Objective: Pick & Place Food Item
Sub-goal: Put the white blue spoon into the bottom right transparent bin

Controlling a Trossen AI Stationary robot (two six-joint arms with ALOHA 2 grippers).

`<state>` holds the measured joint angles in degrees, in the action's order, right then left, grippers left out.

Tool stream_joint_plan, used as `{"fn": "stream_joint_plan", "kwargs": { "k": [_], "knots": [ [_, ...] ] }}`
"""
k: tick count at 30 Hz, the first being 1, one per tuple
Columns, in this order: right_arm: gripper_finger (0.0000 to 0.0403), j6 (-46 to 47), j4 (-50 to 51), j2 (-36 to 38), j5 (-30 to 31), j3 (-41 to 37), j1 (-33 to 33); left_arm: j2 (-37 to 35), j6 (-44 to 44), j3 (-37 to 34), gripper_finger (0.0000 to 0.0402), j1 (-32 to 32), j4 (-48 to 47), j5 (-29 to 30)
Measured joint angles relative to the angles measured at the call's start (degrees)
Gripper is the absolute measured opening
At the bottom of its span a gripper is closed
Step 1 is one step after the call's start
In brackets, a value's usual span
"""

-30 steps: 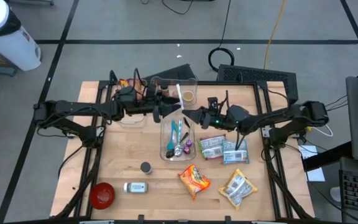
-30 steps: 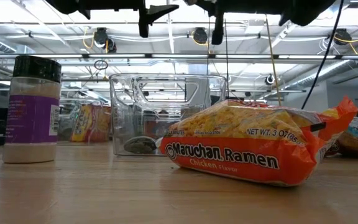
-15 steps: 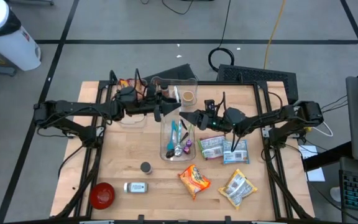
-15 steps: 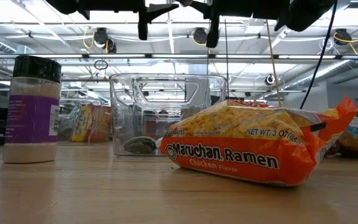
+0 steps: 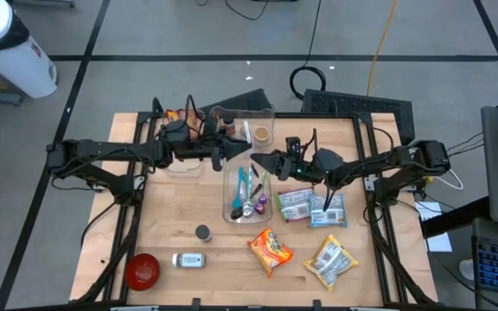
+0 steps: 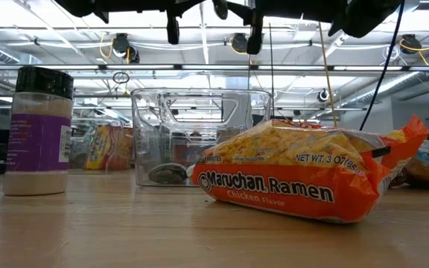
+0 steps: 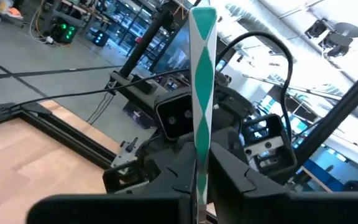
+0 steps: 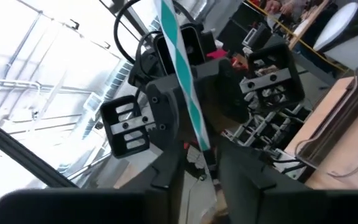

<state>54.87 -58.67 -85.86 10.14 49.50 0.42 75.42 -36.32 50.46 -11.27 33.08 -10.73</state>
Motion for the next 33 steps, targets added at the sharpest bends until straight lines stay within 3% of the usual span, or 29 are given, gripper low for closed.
{"fn": "stream_joint_plan", "kwargs": {
  "k": [7,14,20,24,30,33],
  "knots": [
    [0.0161,-1.1,-1.6,0.0,-5.7,0.0,-1.3,0.0,1.7,1.8,0.0016,0.1,-3.7,-0.4],
    [0.0217,-2.0,-2.0,0.5,-6.1,0.0,-2.4,0.0,5.9,7.8,0.0015,0.0,-14.1,-1.1],
    [0.023,-3.8,-2.1,2.7,-6.7,0.0,-5.1,0.0,8.9,16.8,0.0015,0.4,-28.9,0.0],
    [0.0228,-7.2,0.8,6.5,-13.3,0.0,-8.1,0.0,9.6,23.0,0.0016,1.1,-37.8,4.9],
    [0.0222,-11.7,14.5,17.1,-23.2,0.0,-12.7,0.1,6.6,29.0,0.0015,2.5,-47.1,11.5],
    [0.0222,-16.3,25.0,22.8,-23.9,0.0,-13.3,1.1,3.0,29.8,0.0015,3.0,-47.7,14.4]
  ]
}}
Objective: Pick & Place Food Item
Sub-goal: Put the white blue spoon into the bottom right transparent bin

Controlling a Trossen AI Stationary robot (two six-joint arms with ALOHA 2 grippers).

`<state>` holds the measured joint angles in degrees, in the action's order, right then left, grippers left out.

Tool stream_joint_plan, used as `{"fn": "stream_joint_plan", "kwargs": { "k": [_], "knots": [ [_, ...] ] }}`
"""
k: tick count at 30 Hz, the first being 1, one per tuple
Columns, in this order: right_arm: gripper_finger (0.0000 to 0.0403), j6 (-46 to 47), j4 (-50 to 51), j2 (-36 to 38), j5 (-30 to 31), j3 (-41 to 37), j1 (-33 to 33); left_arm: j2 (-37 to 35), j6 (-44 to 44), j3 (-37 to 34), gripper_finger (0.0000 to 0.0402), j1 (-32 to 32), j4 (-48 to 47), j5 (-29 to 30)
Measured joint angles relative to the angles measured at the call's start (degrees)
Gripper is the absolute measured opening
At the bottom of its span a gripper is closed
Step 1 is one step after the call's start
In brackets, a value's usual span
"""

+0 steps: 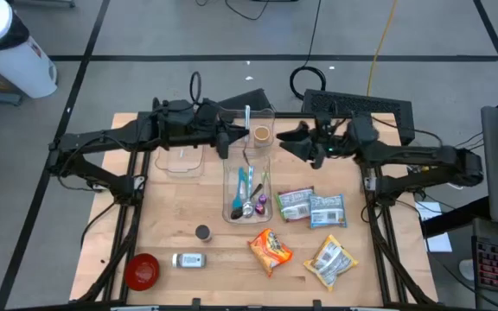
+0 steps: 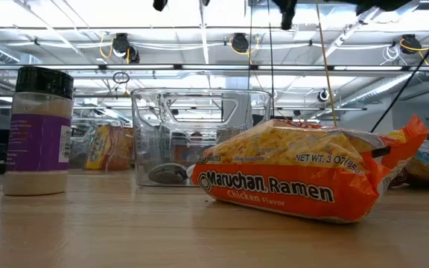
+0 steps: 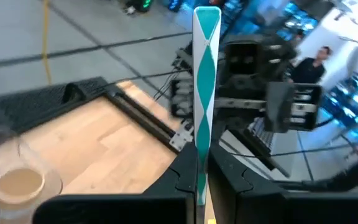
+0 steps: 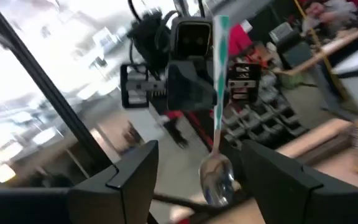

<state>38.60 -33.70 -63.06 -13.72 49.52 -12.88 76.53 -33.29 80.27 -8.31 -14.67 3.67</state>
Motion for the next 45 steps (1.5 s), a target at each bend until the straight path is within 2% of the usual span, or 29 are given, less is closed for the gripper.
{"fn": "stream_joint_plan", "kwargs": {
  "k": [7,12,18,26,30,37,45],
  "knots": [
    [0.0221,-9.6,18.9,11.4,0.1,0.0,-1.0,6.6,-7.7,2.5,0.0015,2.6,-0.3,5.2],
    [0.0218,-13.5,27.2,17.1,0.1,0.0,-1.0,12.3,-11.8,6.4,0.0015,4.0,-1.3,7.2],
    [0.022,-15.5,29.7,20.8,0.1,0.0,-1.0,19.4,-17.1,14.6,0.0015,4.6,-10.4,8.5],
    [0.0217,-15.5,30.1,22.2,0.0,0.0,-1.0,26.6,-27.2,26.5,0.0015,4.6,-29.3,8.4],
    [0.0215,-15.7,33.1,22.2,0.0,0.0,-1.0,28.9,-32.1,30.0,0.0015,4.6,-36.9,6.2],
    [0.0216,-15.8,38.1,22.7,-0.1,0.0,-1.0,31.5,-40.5,29.9,0.0015,6.0,-48.6,1.7],
    [0.0214,-15.8,38.7,23.6,-0.1,-0.1,-1.0,38.2,-42.5,29.8,0.0015,6.9,-51.3,-5.1]
  ]
}}
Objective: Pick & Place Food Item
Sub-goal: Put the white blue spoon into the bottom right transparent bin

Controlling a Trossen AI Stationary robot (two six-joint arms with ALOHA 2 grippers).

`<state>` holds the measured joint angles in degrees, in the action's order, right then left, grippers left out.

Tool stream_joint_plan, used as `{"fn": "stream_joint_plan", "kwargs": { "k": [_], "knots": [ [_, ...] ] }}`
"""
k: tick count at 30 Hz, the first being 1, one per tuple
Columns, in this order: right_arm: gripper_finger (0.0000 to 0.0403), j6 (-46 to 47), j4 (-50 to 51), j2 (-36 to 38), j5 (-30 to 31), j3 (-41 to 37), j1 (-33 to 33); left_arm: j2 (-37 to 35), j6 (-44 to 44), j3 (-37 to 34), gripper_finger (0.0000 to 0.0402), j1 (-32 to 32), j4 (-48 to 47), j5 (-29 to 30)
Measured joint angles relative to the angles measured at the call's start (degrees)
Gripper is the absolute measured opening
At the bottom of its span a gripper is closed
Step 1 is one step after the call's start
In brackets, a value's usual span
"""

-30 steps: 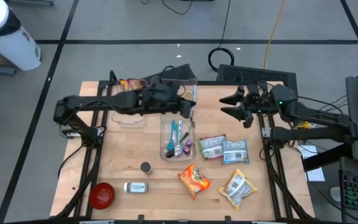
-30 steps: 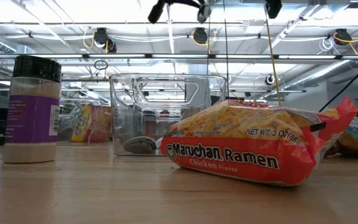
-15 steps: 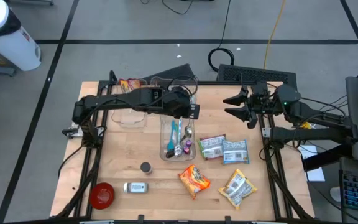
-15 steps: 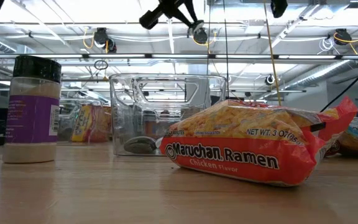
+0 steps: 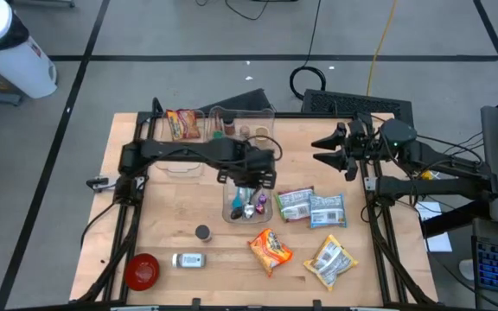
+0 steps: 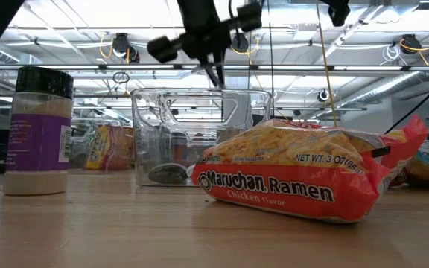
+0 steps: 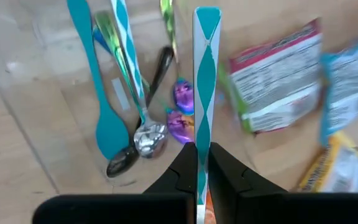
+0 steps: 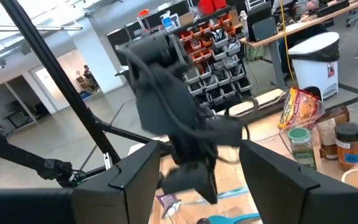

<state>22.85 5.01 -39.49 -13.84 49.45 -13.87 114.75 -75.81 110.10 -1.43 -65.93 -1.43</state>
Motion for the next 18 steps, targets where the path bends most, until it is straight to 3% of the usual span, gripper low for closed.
{"fn": "stream_joint_plan", "kwargs": {
  "k": [6,18],
  "knots": [
    [0.0212,0.3,1.0,0.7,0.0,0.0,1.0,4.5,-0.2,0.0,0.0016,-0.9,-0.1,-2.6],
    [0.021,-0.2,4.3,1.0,0.3,0.0,4.0,8.2,0.9,-0.1,0.0016,-4.7,-0.6,-1.1]
  ]
}}
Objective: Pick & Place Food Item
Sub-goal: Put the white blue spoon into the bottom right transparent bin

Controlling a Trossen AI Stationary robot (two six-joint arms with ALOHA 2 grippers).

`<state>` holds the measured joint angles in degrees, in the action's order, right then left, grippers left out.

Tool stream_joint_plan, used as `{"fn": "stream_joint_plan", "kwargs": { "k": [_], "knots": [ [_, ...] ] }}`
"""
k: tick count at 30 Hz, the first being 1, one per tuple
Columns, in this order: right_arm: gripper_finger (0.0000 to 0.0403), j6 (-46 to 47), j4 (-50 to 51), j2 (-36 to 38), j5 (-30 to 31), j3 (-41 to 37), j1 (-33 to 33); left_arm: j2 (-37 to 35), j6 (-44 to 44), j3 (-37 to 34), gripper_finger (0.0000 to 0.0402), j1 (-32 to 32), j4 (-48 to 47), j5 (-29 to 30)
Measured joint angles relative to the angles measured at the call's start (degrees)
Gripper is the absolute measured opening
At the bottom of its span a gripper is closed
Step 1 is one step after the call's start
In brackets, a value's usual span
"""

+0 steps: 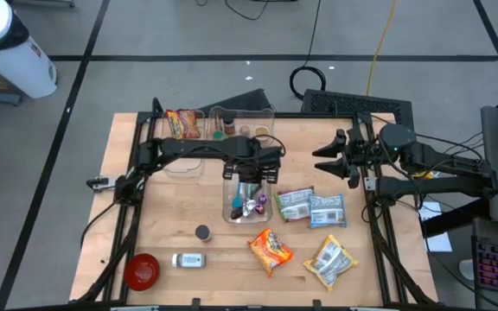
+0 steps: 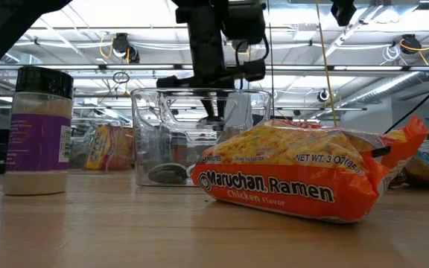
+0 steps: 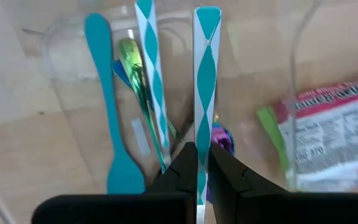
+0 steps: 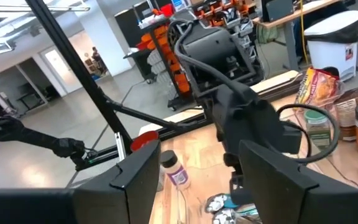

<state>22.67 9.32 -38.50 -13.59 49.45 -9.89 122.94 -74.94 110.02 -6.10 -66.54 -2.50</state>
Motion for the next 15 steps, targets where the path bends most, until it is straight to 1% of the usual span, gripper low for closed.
{"fn": "stream_joint_plan", "kwargs": {
  "k": [6,10,15],
  "knots": [
    [0.021,-1.0,0.3,0.0,0.1,0.0,0.0,1.7,1.3,0.0,0.0015,-0.5,-1.1,0.7],
    [0.021,-1.3,0.4,0.0,0.2,0.0,0.0,3.2,1.6,0.0,0.0018,-0.6,-0.7,-2.1],
    [0.021,-1.4,0.6,0.0,0.2,0.0,0.0,4.4,1.3,0.0,0.0022,-0.1,-0.7,-2.3]
  ]
}}
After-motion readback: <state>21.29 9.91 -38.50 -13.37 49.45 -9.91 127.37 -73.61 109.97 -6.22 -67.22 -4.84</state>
